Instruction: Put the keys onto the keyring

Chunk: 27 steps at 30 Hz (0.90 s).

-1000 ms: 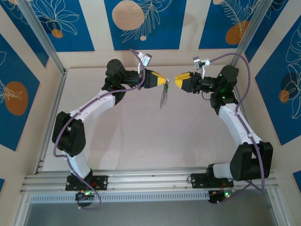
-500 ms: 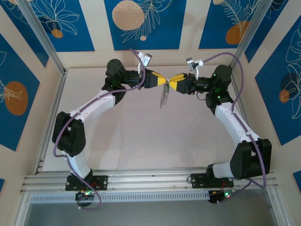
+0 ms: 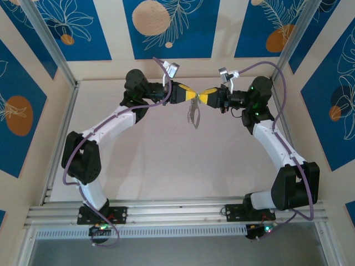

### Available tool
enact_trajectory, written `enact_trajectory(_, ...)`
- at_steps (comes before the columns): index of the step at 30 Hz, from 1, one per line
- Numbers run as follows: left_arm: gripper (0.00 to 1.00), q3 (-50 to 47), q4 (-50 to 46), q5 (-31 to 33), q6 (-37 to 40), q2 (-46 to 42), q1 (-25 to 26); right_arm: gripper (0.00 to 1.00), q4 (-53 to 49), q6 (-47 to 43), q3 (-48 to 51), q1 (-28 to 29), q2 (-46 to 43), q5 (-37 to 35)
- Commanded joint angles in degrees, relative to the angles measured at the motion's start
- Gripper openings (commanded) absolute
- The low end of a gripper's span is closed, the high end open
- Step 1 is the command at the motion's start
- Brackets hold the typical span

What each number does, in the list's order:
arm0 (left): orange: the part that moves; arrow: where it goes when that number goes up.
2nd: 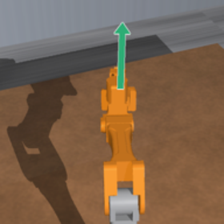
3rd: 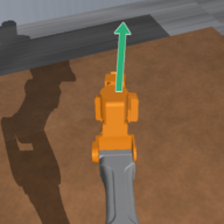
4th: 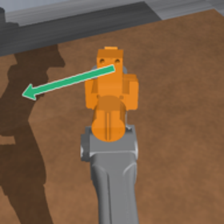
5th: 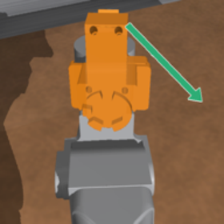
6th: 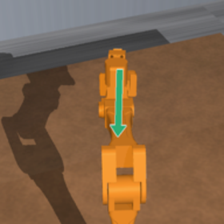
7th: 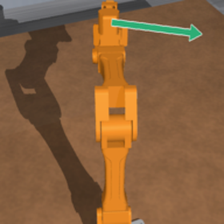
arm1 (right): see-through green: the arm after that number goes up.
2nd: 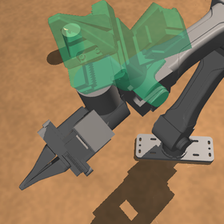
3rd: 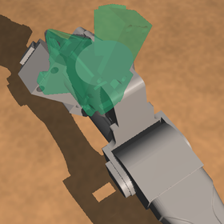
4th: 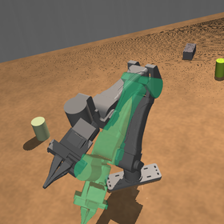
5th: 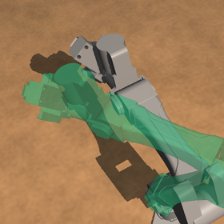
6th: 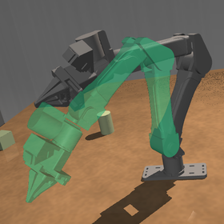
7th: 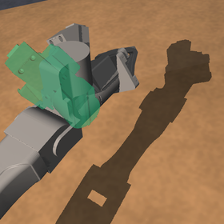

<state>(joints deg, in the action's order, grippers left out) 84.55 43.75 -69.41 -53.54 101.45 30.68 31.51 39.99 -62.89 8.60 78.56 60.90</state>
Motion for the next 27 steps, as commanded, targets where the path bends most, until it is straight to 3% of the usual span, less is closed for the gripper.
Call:
enact_trajectory(1,0.00,1.9,2.6,-1.2,-0.1,0.1,0.6,0.00,0.8,-0.4,-0.7,-0.2,-0.8,-0.2)
enact_trajectory(9,0.00,1.4,1.5,0.6,1.6,-0.6,0.6,0.00,-3.5,-2.3,0.1,-0.6,-2.4,-1.1)
enact_trajectory(17,0.00,0.5,-8.0,3.5,10.5,-3.6,0.6,0.00,-7.9,-4.2,0.6,-0.3,-3.0,-2.7)
enact_trajectory(27,0.00,0.5,-14.2,5.4,16.4,-5.4,1.0,0.00,-10.5,-5.9,0.3,1.5,-1.1,-3.5)
